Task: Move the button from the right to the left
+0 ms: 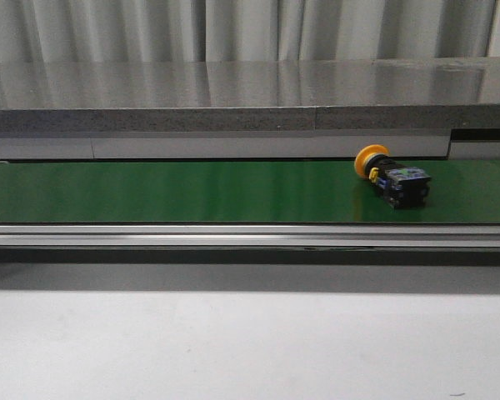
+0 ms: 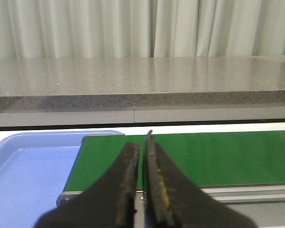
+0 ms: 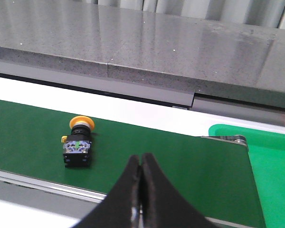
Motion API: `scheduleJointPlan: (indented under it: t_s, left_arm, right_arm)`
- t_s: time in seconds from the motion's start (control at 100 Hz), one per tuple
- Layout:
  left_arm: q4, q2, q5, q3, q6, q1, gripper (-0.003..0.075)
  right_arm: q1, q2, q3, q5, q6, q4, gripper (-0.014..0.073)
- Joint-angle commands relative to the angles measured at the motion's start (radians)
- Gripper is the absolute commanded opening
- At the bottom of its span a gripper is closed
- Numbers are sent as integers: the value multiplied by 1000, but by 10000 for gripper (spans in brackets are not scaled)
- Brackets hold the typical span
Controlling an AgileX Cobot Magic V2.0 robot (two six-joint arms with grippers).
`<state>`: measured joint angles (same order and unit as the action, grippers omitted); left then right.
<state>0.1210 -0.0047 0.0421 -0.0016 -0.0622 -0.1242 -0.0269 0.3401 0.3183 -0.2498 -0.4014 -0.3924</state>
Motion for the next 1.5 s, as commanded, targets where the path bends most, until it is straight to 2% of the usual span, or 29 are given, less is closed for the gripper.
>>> scheduleJointPlan:
  t_s: [0.0, 0.83, 1.07, 1.24, 1.49]
  left_arm:
    - [-1, -36, -80, 41, -4, -5, 5]
    - [-1, -36, -89, 41, -4, -5, 5]
    - [-18, -34, -164, 21, -4, -5, 5]
    - [-138, 39, -42, -86, -4, -5, 5]
    - [-161, 299, 149, -379, -4, -5, 5]
  right_arm:
    - [-3, 6, 28, 78, -8, -16, -67]
    - [-3, 6, 28, 78, -8, -16, -67]
    - [-3, 6, 28, 78, -8, -16, -67]
    - [-3, 6, 28, 78, -8, -16, -67]
    - [-3, 6, 28, 78, -8, -16, -67]
